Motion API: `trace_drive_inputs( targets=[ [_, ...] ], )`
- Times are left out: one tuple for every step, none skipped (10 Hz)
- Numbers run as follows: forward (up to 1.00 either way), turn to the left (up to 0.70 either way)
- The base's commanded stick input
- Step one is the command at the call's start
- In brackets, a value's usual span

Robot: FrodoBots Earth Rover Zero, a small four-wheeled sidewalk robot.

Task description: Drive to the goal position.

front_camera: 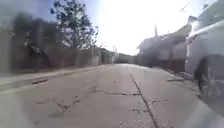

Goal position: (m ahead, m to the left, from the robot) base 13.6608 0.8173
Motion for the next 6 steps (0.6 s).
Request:
trace_drive_inputs(
  targets=[
    [1.0,-0.09],
    [1.0,-0.03],
    [1.0,-0.02],
    [1.0,0.0],
    [1.0,0.0],
    [1.0,0.0]
  ],
)
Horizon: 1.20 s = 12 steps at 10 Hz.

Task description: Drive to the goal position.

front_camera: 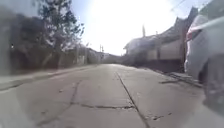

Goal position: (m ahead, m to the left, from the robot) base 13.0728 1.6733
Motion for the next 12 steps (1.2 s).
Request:
trace_drive_inputs(
  targets=[
    [1.0,-0.02],
    [1.0,-0.1],
    [1.0,-0.39],
    [1.0,-0.4],
    [1.0,-0.4],
    [1.0,-0.4],
    [1.0,-0.4],
    [1.0,-0.4],
    [1.0,-0.4],
    [1.0,-0.4],
    [1.0,-0.4],
    [1.0,-0.4]
  ],
)
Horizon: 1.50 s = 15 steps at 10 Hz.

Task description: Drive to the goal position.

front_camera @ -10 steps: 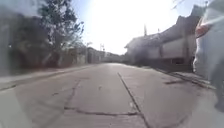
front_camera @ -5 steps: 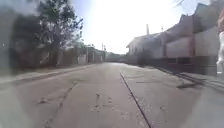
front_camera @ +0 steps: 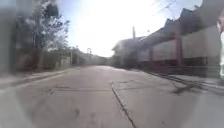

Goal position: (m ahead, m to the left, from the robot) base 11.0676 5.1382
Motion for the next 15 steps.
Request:
trace_drive_inputs(
  targets=[
    [1.0,-0.4],
    [1.0,-0.4],
    [1.0,-0.4],
    [1.0,-0.4],
    [1.0,-0.4],
    [1.0,-0.4],
    [1.0,-0.31],
    [1.0,-0.18],
    [1.0,-0.06],
    [1.0,0.0],
    [1.0,0.0],
    [1.0,0.0],
    [1.0,0.0],
    [1.0,0.0],
    [1.0,0.0]
  ],
)
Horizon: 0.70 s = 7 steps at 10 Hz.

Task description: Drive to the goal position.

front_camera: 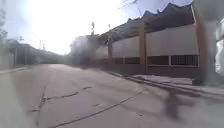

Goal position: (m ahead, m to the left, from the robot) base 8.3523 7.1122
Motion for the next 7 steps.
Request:
trace_drive_inputs(
  targets=[
    [1.0,0.0],
    [1.0,0.0],
    [1.0,0.0],
    [1.0,0.0],
    [1.0,0.0],
    [1.0,0.0],
    [1.0,0.0]
  ],
)
